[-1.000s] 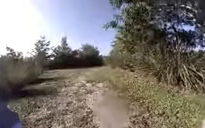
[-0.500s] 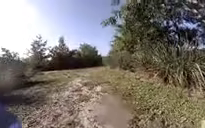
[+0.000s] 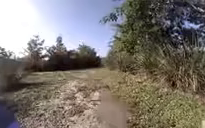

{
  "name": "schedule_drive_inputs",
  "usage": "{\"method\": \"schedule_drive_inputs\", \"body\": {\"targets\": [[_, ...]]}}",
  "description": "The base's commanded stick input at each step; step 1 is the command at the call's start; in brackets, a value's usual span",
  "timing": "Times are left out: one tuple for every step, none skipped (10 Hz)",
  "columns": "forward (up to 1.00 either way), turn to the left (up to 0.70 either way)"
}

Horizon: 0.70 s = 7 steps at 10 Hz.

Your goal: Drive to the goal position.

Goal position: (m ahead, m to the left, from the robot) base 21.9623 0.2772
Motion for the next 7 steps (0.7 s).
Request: {"method": "schedule_drive_inputs", "body": {"targets": [[0.70, 0.27], [0.70, 0.27], [0.70, 0.27], [0.70, 0.27], [0.70, 0.27], [0.70, 0.27], [0.70, 0.27]]}}
